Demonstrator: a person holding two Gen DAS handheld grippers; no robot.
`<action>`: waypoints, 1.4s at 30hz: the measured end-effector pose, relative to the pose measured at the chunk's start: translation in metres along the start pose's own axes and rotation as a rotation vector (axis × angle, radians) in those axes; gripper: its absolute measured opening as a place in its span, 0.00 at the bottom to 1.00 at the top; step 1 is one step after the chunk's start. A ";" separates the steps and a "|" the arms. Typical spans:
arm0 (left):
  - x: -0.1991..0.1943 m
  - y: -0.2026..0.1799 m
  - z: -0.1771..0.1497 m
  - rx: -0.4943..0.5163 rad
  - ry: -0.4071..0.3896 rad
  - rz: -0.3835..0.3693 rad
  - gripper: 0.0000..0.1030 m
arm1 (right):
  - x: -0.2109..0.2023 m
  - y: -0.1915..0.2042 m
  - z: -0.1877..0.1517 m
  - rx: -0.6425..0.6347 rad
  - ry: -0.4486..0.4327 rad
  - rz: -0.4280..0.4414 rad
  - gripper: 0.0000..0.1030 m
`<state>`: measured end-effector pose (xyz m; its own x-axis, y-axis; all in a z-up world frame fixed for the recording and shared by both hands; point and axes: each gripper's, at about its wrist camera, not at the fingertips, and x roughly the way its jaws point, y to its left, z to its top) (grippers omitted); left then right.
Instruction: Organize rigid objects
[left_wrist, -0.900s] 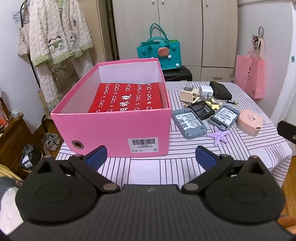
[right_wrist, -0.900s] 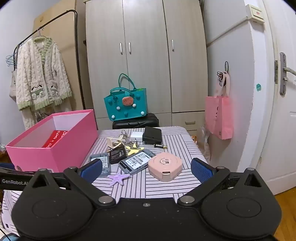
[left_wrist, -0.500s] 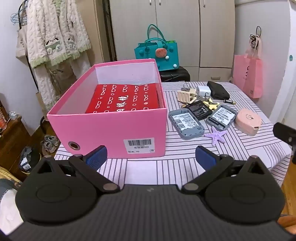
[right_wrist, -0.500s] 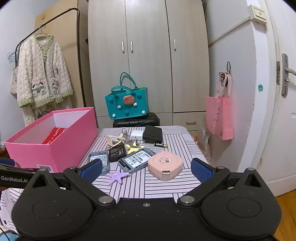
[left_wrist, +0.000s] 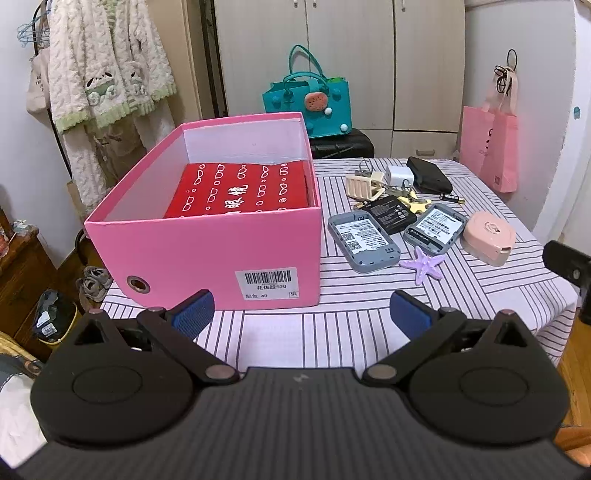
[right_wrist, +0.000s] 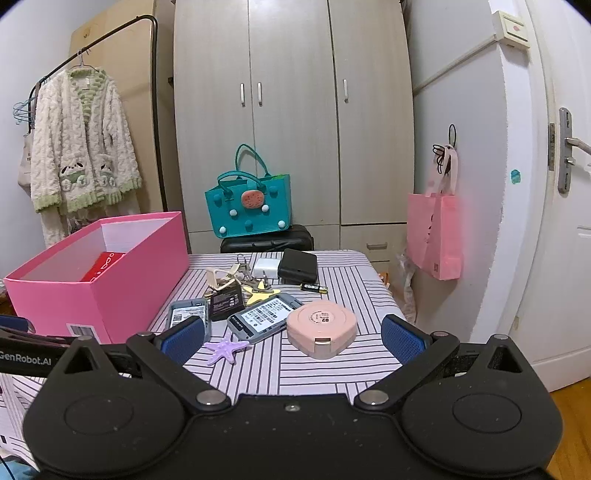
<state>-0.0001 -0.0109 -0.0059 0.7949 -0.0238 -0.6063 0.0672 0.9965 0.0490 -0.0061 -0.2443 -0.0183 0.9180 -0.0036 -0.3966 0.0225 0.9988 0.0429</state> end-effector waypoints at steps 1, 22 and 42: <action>0.000 0.000 0.000 -0.002 0.001 0.002 1.00 | 0.000 0.000 0.000 0.000 0.001 0.000 1.00; 0.004 0.003 -0.005 -0.012 0.000 0.024 1.00 | 0.004 0.003 -0.004 -0.016 0.013 -0.005 1.00; 0.005 0.003 -0.007 -0.013 0.000 0.026 1.00 | 0.008 0.001 -0.005 -0.024 0.019 -0.010 1.00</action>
<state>0.0004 -0.0072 -0.0145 0.7962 0.0022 -0.6050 0.0384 0.9978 0.0542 -0.0007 -0.2434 -0.0258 0.9102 -0.0126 -0.4139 0.0214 0.9996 0.0166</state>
